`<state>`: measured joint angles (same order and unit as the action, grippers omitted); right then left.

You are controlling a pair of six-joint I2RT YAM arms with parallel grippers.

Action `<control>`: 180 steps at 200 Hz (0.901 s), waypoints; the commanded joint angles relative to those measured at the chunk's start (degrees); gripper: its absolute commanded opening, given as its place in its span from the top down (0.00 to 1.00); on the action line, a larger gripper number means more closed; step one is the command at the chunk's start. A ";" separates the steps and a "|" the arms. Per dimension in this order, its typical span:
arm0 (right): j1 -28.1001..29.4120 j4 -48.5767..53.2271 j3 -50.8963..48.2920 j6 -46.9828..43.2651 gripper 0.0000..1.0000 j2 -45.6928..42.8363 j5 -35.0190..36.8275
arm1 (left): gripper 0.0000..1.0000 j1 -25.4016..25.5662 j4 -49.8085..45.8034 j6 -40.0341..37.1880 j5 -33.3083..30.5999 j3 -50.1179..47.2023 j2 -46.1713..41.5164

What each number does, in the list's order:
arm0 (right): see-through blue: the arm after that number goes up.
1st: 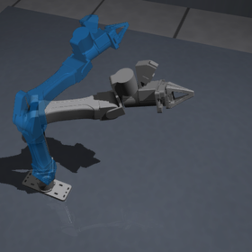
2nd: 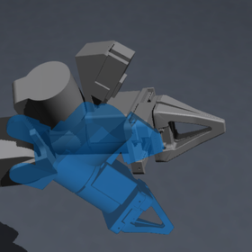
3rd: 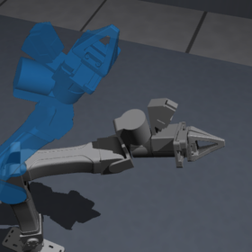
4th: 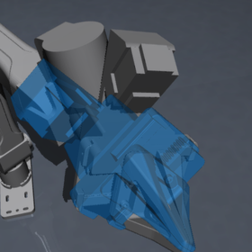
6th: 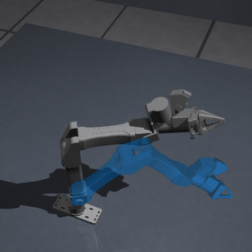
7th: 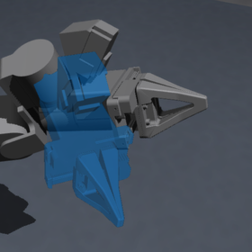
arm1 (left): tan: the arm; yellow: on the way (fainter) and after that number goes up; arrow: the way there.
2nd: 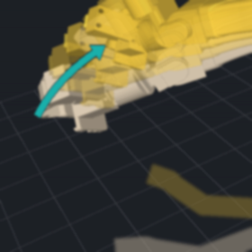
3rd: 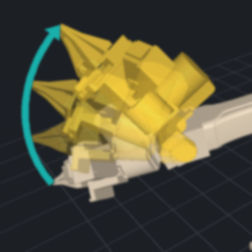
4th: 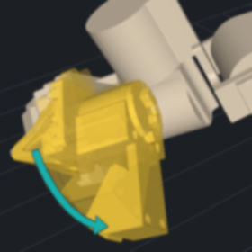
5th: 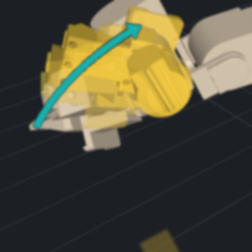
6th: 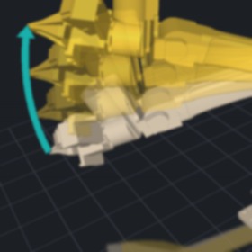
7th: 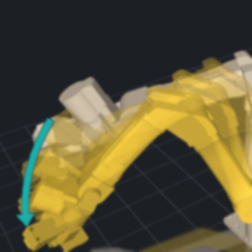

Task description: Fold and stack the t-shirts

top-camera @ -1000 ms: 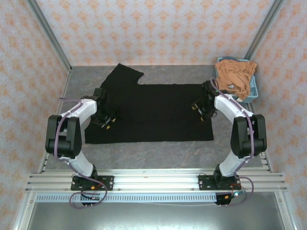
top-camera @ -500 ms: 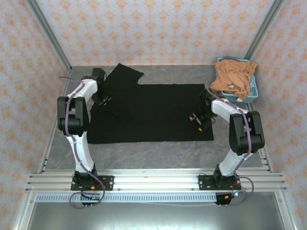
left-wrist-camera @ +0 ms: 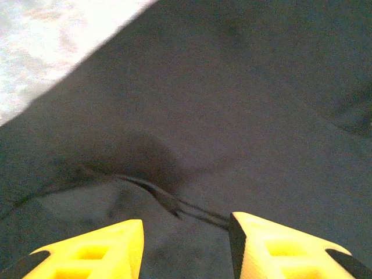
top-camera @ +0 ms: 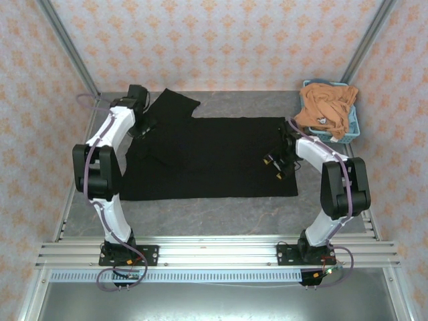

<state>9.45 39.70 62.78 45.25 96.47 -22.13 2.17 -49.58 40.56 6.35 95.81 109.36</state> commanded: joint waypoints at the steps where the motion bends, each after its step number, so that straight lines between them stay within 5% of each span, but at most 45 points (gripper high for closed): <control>1: 1.84 1.66 3.62 -4.60 0.37 0.60 0.40 | 0.56 6.50 -8.03 -6.31 -2.78 5.39 5.14; 63: 7.02 -22.00 4.74 -9.34 0.27 -4.96 -16.91 | 0.55 10.09 -11.59 -8.40 -4.68 10.76 15.46; 180: 7.05 -25.64 1.73 -4.65 0.29 -5.27 -17.69 | 0.64 10.77 -10.75 -9.36 -6.43 11.42 20.52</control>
<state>16.69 15.55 64.77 40.03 92.49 -39.07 12.75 -59.22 31.97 2.26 106.08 128.81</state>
